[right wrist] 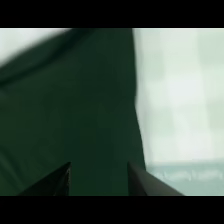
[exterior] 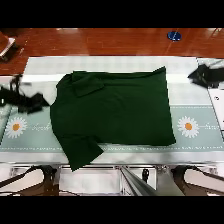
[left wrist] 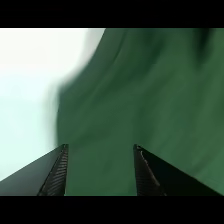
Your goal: Fold the shirts.
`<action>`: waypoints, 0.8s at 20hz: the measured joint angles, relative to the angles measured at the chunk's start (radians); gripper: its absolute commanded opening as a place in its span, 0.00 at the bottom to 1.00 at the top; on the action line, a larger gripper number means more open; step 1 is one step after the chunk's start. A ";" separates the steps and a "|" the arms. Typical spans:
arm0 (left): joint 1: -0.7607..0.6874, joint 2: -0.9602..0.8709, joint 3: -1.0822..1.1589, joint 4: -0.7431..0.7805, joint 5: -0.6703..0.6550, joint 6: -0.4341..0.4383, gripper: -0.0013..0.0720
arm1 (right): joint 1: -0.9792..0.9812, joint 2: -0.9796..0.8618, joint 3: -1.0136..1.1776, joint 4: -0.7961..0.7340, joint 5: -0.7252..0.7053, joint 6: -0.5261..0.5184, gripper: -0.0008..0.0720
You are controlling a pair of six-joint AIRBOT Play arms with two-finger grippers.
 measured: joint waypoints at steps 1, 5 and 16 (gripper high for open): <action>0.041 0.024 -0.074 -0.017 0.000 0.025 0.71 | -0.001 0.067 -0.098 -0.005 -0.023 0.003 0.57; 0.209 0.069 -0.283 -0.162 -0.045 0.162 0.71 | -0.004 0.279 -0.415 -0.003 -0.070 -0.005 0.57; 0.153 0.059 -0.467 -0.269 0.002 0.267 0.05 | -0.037 0.424 -0.674 0.006 -0.117 -0.006 0.57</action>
